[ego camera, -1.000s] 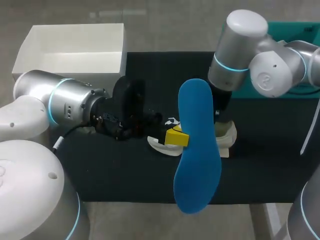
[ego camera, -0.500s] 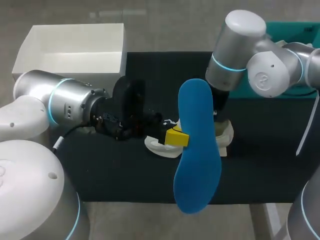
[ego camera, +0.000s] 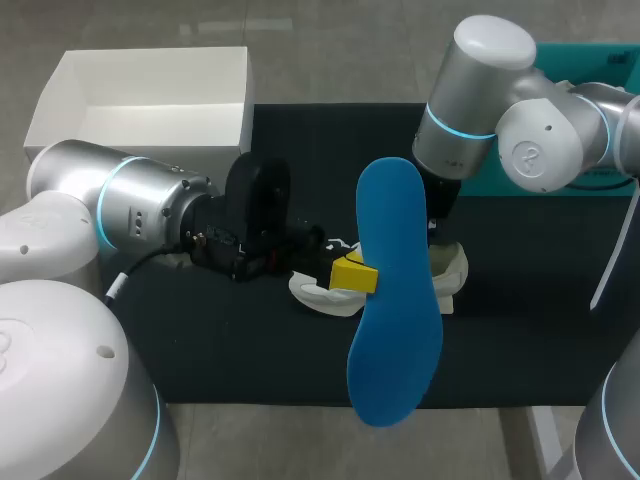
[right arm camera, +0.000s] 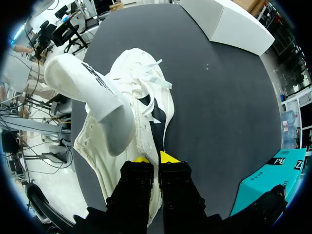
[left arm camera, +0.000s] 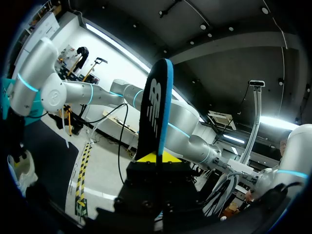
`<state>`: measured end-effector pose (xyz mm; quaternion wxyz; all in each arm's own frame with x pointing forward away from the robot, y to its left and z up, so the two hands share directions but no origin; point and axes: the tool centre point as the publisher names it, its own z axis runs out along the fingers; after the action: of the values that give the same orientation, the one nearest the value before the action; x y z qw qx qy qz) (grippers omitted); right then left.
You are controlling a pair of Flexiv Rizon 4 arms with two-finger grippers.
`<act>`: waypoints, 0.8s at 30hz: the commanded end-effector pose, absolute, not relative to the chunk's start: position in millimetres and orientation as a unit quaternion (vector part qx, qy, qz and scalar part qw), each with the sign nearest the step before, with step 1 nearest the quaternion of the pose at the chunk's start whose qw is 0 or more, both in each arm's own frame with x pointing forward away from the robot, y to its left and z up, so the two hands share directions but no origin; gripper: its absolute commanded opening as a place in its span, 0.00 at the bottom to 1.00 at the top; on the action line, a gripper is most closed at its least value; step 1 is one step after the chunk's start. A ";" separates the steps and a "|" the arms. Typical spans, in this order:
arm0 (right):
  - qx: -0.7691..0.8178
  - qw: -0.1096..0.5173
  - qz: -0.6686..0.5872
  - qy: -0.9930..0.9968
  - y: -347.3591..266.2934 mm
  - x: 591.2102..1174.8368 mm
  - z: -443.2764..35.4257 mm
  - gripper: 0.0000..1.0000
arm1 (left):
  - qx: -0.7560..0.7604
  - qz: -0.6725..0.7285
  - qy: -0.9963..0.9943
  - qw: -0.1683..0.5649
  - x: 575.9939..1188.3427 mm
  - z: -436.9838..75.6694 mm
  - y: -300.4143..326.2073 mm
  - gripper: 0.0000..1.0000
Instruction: Take the shoe out of the shoebox, open the shoe tongue, remove and reinsert the insole, then place the shoe into the shoebox
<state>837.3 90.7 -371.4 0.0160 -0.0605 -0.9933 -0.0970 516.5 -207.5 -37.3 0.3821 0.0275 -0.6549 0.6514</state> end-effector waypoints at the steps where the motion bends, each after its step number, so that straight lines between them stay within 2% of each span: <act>1: -0.135 0.033 -0.098 -0.985 87.1 837.4 -355.9 0.00 | 0.027 0.652 -0.654 0.382 516.3 -38.4 -209.1 0.00; 11: -0.468 0.152 -0.117 -0.863 76.6 837.3 -326.8 0.00 | 0.027 0.652 -0.654 0.382 516.3 -38.4 -209.1 0.00; 19: -0.598 0.156 -0.170 -0.767 97.0 838.1 -328.2 0.00 | 0.027 0.652 -0.654 0.382 516.3 -38.4 -209.1 0.00; 24: -0.677 0.142 -0.162 -0.704 110.4 840.6 -331.4 0.00 | 0.027 0.652 -0.654 0.382 516.3 -38.4 -209.1 0.00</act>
<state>840.0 105.3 -325.0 0.1205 -0.4304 -0.8851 -0.1299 516.5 -207.5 -37.3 0.3821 0.0275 -0.6549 0.6514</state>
